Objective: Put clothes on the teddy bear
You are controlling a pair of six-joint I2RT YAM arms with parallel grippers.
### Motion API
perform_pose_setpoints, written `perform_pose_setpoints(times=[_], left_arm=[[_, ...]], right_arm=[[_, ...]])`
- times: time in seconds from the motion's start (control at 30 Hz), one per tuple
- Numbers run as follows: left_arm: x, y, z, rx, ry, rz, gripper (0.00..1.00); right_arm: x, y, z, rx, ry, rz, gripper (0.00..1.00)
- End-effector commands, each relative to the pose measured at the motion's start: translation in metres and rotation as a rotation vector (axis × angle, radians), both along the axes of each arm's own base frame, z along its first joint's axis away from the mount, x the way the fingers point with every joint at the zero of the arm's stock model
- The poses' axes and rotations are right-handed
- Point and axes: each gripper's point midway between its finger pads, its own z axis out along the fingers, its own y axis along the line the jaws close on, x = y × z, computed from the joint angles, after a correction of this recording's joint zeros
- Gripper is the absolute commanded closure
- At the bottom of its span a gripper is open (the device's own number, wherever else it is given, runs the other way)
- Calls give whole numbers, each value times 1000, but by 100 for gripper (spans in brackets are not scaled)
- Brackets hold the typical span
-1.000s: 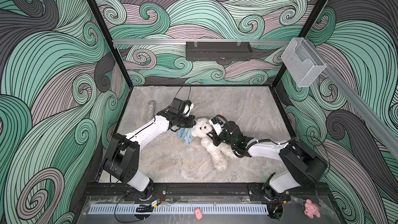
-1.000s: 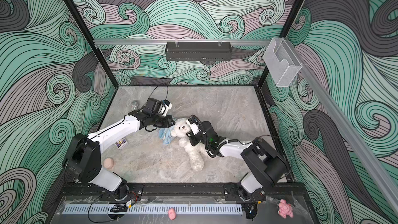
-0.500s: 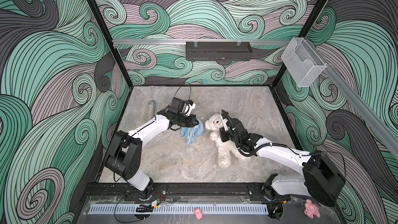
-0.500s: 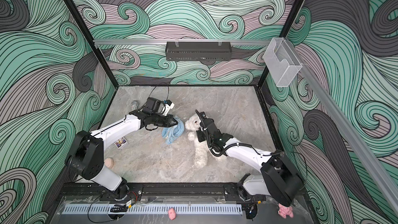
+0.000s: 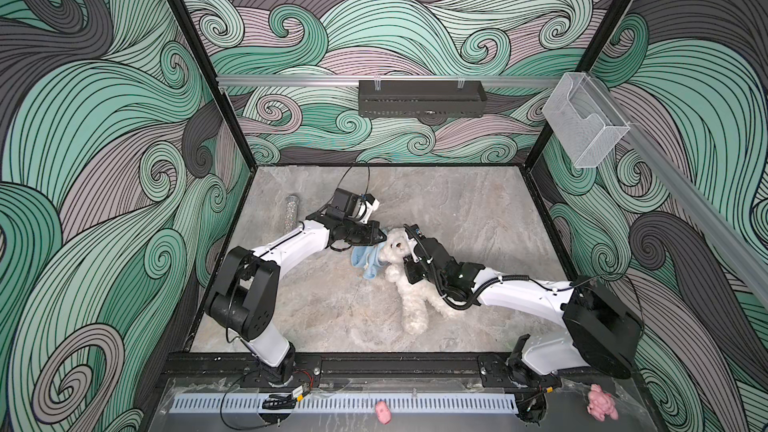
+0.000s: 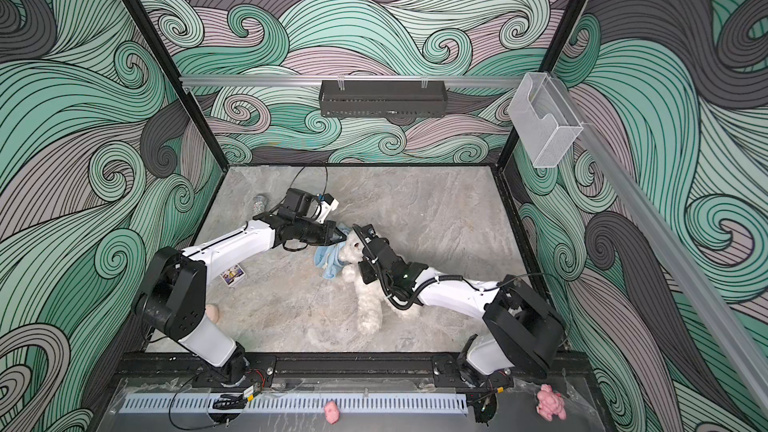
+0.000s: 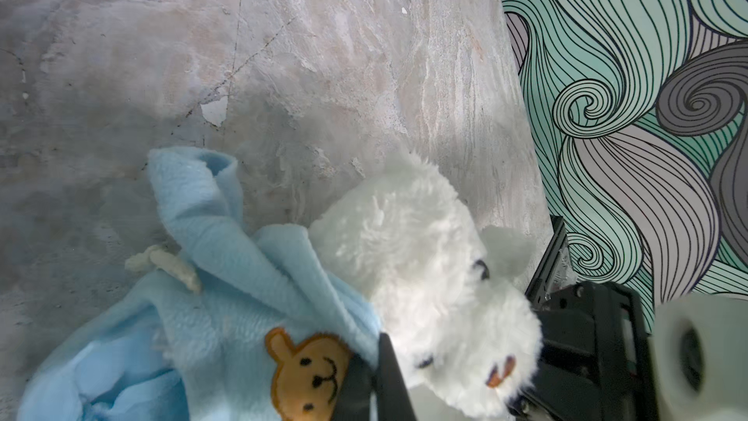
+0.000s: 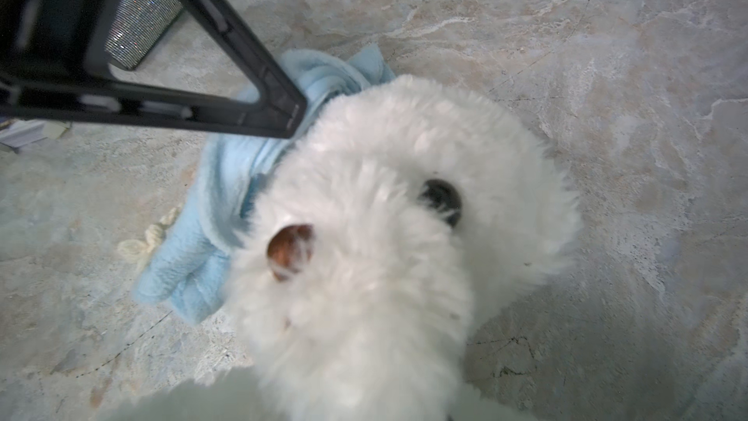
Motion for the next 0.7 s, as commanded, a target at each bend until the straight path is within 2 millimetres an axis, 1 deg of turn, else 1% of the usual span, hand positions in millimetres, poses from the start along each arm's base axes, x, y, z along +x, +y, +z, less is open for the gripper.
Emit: perform_pose_setpoints(times=[0.0, 0.1, 0.17, 0.2, 0.27, 0.33, 0.43, 0.53, 0.6, 0.67], left_arm=[[3, -5, 5, -34, 0, -8, 100], [1, -9, 7, -63, 8, -24, 100], [0, -13, 12, -98, 18, -39, 100], [-1, -16, 14, -112, 23, -47, 100], [-3, -22, 17, -149, 44, -69, 100], [-4, -27, 18, -181, 76, -87, 100], [-6, -36, 24, -253, 130, -99, 100], [-16, -48, 33, -342, 167, -124, 100], [-23, -56, 41, -396, 185, -142, 100], [-28, -63, 52, -446, 185, -152, 100]], right_arm=[[-3, 21, 17, 132, -29, 59, 89], [-5, 36, 8, 166, -14, 119, 90], [-12, 57, 10, 215, -29, 237, 90], [-19, 67, 10, 235, -33, 314, 90], [-28, 77, 8, 256, -53, 412, 90], [-30, 77, 1, 264, -53, 454, 90], [-22, 67, -9, 314, -46, 443, 90], [-16, 59, -6, 359, -62, 436, 89], [-11, 59, -4, 374, -69, 431, 89], [-5, 59, -4, 396, -60, 408, 89]])
